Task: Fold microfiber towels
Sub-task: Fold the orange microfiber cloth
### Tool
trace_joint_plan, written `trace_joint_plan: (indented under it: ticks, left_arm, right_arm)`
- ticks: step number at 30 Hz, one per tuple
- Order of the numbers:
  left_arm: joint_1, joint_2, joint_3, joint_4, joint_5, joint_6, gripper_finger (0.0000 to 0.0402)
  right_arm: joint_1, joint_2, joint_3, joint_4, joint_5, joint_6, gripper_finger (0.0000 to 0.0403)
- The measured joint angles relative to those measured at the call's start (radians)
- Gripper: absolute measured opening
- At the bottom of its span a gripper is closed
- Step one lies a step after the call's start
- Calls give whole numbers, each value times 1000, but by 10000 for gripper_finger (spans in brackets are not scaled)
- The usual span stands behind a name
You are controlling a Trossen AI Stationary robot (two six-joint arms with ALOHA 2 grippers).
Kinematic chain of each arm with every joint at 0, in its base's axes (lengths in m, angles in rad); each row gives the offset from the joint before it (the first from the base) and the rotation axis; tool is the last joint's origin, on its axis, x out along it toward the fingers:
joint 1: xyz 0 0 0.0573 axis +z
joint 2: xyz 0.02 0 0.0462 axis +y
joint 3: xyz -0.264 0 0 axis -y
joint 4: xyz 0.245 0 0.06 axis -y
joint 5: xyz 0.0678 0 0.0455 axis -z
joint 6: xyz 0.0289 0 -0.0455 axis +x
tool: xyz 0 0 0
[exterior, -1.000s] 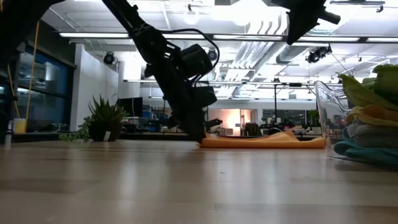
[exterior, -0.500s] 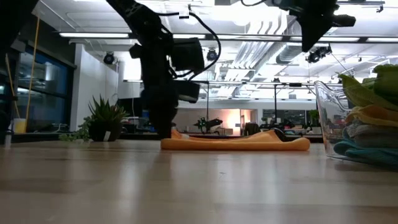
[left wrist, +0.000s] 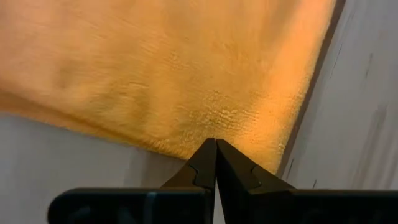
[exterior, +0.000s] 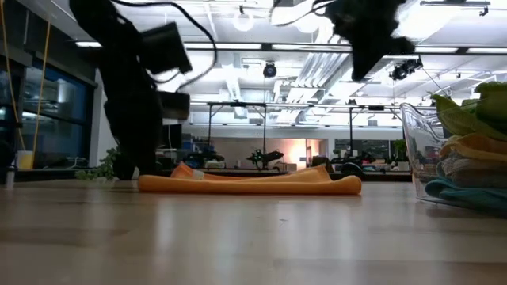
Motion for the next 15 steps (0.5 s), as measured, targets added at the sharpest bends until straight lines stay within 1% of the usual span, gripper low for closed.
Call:
trace_joint_plan:
  ticks: [2, 5, 9, 12, 14, 15]
  left_arm:
    - [2, -56, -20, 9, -29, -13, 0]
    - [3, -109, -33, 13, -43, -15, 0]
    - [1, -149, -32, 21, -44, -31, 0]
    - [-3, -195, -32, 21, -47, -27, 0]
    - [-9, -255, -32, 18, -46, -5, 0]
    - [-12, -288, -32, 34, -46, 12, 0]
  right_arm:
    - [0, 49, 0, 49, -60, -51, 0]
    - [-3, 132, 0, 98, -128, -144, 0]
    - [-16, 218, -12, 106, -160, -230, 0]
    - [-49, 196, -138, 155, -225, -234, 0]
    - [-76, 126, -275, 229, -287, -189, 0]
    - [-86, 78, -345, 299, -322, -164, 0]
